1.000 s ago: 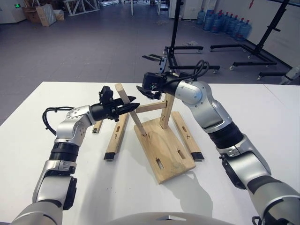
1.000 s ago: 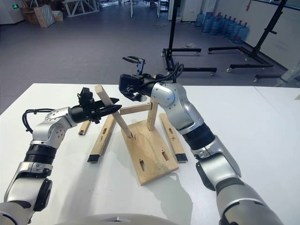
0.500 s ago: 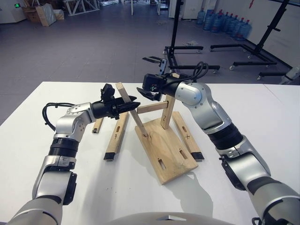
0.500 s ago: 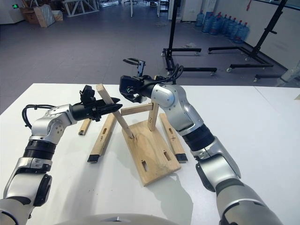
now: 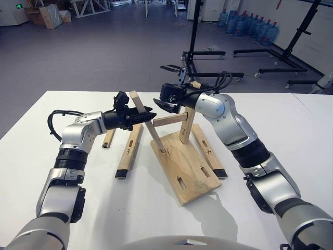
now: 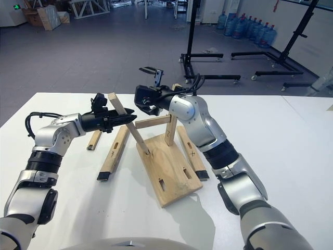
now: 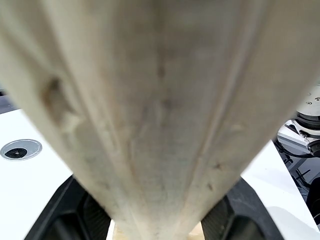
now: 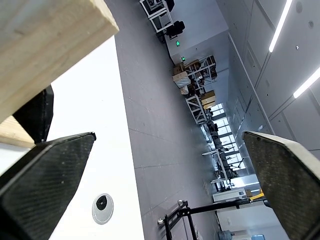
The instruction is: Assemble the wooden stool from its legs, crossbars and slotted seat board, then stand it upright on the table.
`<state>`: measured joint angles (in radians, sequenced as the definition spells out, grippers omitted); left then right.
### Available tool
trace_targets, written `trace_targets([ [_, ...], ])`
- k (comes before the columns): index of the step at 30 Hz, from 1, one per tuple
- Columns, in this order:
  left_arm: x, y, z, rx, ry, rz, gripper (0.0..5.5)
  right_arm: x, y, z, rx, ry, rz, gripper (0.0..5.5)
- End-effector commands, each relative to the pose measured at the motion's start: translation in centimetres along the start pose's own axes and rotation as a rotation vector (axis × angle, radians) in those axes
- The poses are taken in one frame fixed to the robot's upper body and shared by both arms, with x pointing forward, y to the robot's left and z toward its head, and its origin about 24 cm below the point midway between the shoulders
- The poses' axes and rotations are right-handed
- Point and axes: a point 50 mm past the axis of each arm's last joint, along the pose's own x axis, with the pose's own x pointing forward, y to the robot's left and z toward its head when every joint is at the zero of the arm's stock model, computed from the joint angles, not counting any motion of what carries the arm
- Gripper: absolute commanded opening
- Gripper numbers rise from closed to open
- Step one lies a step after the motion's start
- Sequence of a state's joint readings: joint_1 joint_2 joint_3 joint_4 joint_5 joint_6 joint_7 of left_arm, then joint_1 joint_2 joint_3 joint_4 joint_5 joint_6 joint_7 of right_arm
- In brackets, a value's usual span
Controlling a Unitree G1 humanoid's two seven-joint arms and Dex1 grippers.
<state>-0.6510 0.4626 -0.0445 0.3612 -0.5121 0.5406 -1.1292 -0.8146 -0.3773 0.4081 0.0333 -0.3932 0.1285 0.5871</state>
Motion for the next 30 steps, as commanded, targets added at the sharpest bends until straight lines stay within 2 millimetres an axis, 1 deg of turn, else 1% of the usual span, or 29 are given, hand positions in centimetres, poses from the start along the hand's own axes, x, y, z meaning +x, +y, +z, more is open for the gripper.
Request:
trace_targets([
  [1, 0.2, 0.0, -2.1, -0.015, 0.147, 0.03, 2.02, -0.1, -0.3, -0.3, 0.002, 0.017, -0.009, 5.4],
  [6, 0.3, 0.1, -1.9, 0.026, 0.182, 0.033, 2.02, -0.1, -0.3, -0.3, 0.003, 0.019, -0.011, 5.4],
  [10, 0.6, 0.1, -1.3, 0.005, 0.163, 0.026, 2.02, -0.1, -0.3, -0.3, 0.005, 0.018, -0.011, 5.4],
  [13, 0.8, 0.5, -1.5, 0.087, 0.24, 0.068, 2.02, -0.1, -0.3, -0.3, 0.007, 0.02, -0.011, 5.4],
  [17, 1.0, 0.4, -1.8, 0.172, 0.319, 0.071, 2.02, -0.2, -0.2, -0.4, 0.011, 0.024, -0.012, 5.4],
  [21, 1.3, 0.2, -1.2, 0.137, 0.268, 0.049, 2.02, -0.2, -0.1, -0.4, 0.016, 0.023, -0.008, 5.4],
  [25, 1.1, 0.0, -0.3, 0.05, 0.133, 0.017, 2.02, -0.3, 0.0, -0.5, 0.017, 0.027, -0.003, 5.4],
  [30, 0.7, 0.0, -0.7, 0.035, 0.118, 0.021, 2.02, -0.4, 0.3, -1.0, 0.005, 0.051, 0.004, 5.4],
])
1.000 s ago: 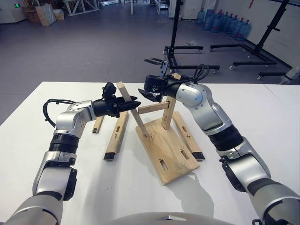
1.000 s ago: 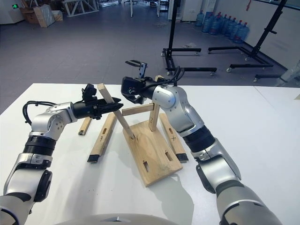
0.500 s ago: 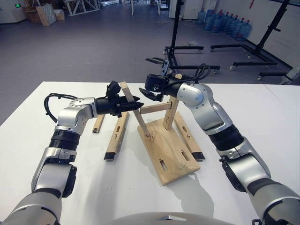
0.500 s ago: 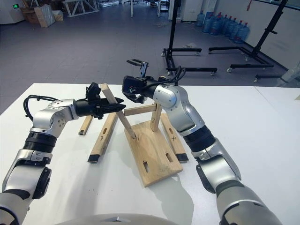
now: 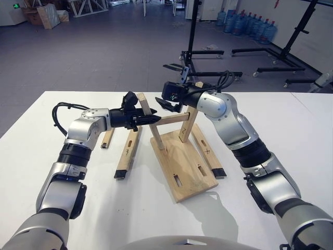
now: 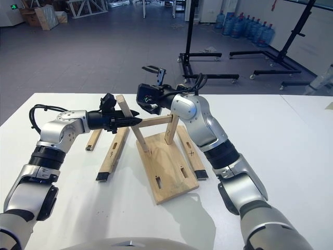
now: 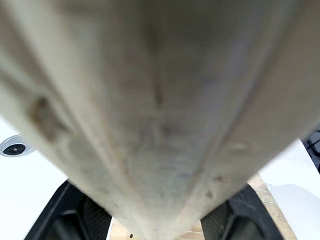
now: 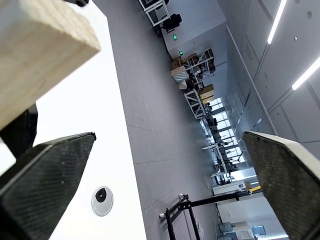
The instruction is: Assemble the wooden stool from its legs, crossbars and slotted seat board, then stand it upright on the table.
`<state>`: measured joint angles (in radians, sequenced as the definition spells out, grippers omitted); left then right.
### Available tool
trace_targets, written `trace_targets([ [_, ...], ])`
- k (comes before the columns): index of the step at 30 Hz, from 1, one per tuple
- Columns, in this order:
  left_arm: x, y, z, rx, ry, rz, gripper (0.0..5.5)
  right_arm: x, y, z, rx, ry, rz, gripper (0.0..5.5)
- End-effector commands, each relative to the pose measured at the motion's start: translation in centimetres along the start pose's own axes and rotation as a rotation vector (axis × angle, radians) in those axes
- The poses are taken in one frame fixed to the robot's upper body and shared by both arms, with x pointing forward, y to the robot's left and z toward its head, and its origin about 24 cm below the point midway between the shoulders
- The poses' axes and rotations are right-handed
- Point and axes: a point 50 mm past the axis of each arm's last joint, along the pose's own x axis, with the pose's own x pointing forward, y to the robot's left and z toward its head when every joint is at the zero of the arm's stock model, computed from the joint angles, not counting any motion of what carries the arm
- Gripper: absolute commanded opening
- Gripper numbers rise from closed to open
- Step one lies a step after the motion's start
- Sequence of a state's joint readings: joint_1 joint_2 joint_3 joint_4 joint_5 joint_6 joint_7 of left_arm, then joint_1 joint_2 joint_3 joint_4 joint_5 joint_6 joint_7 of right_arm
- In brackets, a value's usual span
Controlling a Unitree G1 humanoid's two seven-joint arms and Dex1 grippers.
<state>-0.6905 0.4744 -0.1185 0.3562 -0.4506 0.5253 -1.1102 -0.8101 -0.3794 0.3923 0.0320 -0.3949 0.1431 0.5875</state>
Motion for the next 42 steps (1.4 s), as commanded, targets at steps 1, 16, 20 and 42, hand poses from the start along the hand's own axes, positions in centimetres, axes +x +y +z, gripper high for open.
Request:
trace_targets([
  [1, -0.2, -0.1, -1.2, -0.04, 0.022, 0.009, 2.02, -0.2, 0.6, -0.8, -0.015, 0.041, 0.016, 5.4],
  [16, 1.4, -0.6, -2.1, 0.037, 0.107, 0.022, 2.02, -1.7, 13.7, -7.0, -0.018, 0.255, 0.319, 5.4],
  [20, 2.1, -0.7, -2.9, 0.024, 0.133, 0.019, 2.02, -1.5, 13.0, -6.9, 0.001, 0.251, 0.282, 5.4],
  [42, 2.3, -0.3, -3.3, 0.028, 0.127, 0.041, 2.02, -0.6, -0.5, -2.2, -0.201, 0.14, -0.05, 5.4],
])
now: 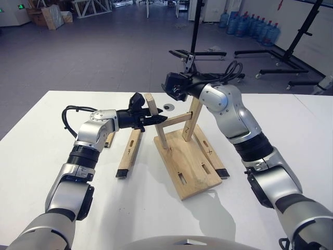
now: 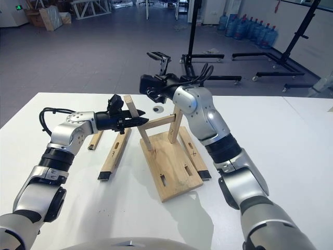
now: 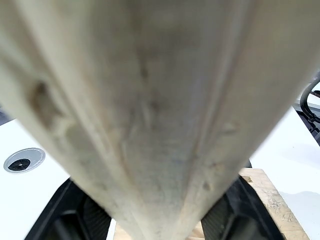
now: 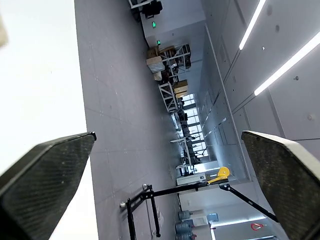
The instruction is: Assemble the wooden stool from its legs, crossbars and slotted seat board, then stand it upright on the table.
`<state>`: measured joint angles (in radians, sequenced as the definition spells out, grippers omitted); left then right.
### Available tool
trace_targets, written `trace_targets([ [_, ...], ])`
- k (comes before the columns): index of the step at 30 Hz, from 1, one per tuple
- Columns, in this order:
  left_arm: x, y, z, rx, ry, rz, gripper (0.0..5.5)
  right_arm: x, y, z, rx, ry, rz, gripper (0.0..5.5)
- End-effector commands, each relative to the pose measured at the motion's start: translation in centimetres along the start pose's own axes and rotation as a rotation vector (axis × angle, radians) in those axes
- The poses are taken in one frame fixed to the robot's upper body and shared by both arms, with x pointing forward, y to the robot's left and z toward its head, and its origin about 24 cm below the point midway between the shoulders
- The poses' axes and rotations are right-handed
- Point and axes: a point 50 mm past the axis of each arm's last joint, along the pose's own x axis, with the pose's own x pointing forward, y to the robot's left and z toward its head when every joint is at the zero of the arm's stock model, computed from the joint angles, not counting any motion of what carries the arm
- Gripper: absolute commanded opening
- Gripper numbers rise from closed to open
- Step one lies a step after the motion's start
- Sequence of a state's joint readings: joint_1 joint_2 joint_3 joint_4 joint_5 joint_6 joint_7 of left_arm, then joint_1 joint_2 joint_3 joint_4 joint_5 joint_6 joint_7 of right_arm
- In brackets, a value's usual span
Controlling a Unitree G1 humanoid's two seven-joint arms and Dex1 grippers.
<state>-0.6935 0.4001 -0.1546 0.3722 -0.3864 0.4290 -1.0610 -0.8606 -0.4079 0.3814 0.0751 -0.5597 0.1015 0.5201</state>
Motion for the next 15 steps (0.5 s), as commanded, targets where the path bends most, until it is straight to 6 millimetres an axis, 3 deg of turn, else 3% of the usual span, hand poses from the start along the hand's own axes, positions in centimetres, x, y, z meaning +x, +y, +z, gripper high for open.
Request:
trace_targets([
  [1, 0.0, -0.1, -3.0, -0.047, 0.132, 0.031, 2.02, -0.8, 3.2, -1.9, -0.01, 0.062, 0.099, 5.4],
  [6, 0.0, -0.2, -3.2, -0.055, 0.13, 0.029, 2.02, -3.2, 12.4, -3.6, 0.084, 0.122, 0.338, 5.4],
  [8, 0.1, -0.4, -3.3, -0.057, 0.13, 0.028, 2.02, -3.8, 14.7, -3.7, 0.097, 0.129, 0.395, 5.4],
  [10, 0.1, -0.4, -3.3, -0.061, 0.127, 0.032, 2.02, -3.8, 14.8, -3.6, 0.113, 0.126, 0.391, 5.4],
  [15, -0.1, -0.3, -3.5, -0.063, 0.133, 0.046, 2.88, -3.5, 14.1, -4.0, 0.1, 0.138, 0.369, 5.4],
])
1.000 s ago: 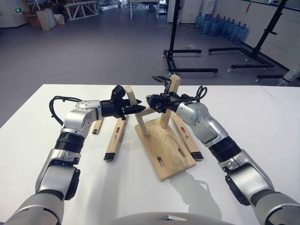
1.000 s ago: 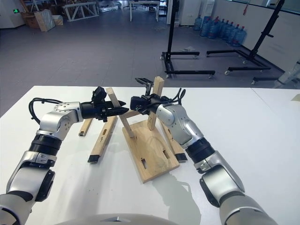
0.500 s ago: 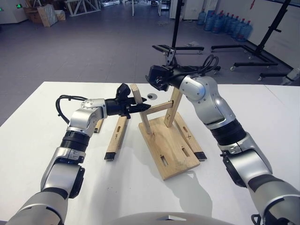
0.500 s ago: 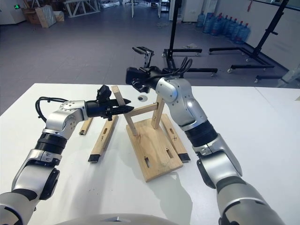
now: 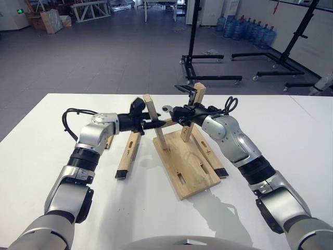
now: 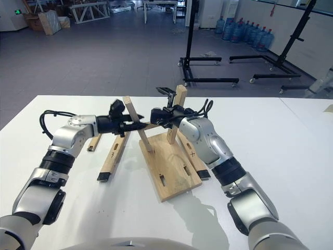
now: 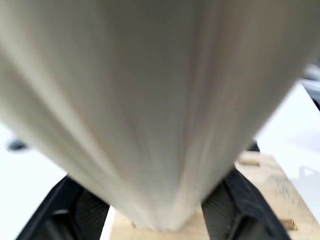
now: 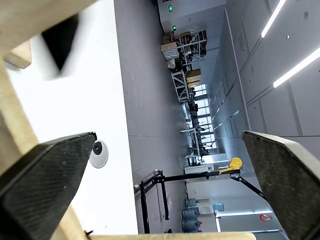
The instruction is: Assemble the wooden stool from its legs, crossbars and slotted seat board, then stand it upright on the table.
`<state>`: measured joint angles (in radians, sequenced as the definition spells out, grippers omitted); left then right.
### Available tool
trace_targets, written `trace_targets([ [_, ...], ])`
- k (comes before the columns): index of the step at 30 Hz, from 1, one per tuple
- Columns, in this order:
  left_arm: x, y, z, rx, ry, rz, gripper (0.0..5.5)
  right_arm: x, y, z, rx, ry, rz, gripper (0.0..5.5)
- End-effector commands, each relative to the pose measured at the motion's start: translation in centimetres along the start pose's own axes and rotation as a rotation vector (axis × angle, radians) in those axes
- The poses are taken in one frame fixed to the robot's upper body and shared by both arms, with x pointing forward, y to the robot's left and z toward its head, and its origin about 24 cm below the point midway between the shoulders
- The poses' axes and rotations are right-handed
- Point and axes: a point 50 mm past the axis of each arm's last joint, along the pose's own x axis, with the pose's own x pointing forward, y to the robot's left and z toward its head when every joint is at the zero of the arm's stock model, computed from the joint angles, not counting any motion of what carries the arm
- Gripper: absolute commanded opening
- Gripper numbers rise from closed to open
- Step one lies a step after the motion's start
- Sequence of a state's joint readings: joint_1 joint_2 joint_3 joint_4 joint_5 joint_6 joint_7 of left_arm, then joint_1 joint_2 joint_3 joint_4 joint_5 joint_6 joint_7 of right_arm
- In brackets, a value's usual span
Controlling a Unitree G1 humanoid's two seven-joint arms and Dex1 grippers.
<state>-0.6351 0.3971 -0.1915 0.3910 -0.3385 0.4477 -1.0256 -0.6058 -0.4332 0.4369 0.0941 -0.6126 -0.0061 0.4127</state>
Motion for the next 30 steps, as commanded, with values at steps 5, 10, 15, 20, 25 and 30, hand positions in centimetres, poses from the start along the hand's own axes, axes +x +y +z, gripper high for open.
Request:
trace_targets([
  [5, -1.3, 0.0, 0.0, 0.022, 0.032, 0.034, 3.66, -0.5, 5.9, -2.0, 0.064, 0.103, 0.237, 5.4],
  [10, -4.6, -0.7, -1.2, -0.011, 0.048, 0.121, 4.51, 0.3, 2.1, -0.4, 0.076, 0.038, 0.106, 5.4],
  [15, -8.1, -1.6, -1.8, -0.076, 0.047, 0.356, 5.33, 0.4, -6.3, 2.9, 0.078, -0.091, -0.155, 5.4],
  [20, -10.2, -2.0, -0.7, -0.195, -0.019, 0.7, 5.38, -2.0, -15.1, 4.7, 0.077, -0.159, -0.456, 5.4],
  [25, -11.7, -1.0, -1.2, -0.297, -0.03, 1.056, 5.38, -6.8, -20.2, 0.1, 0.219, 0.017, -0.752, 5.4],
  [30, -10.7, 1.0, -4.8, -0.295, 0.084, 1.147, 5.38, -8.8, -18.3, -4.3, 0.539, 0.134, -0.805, 5.4],
])
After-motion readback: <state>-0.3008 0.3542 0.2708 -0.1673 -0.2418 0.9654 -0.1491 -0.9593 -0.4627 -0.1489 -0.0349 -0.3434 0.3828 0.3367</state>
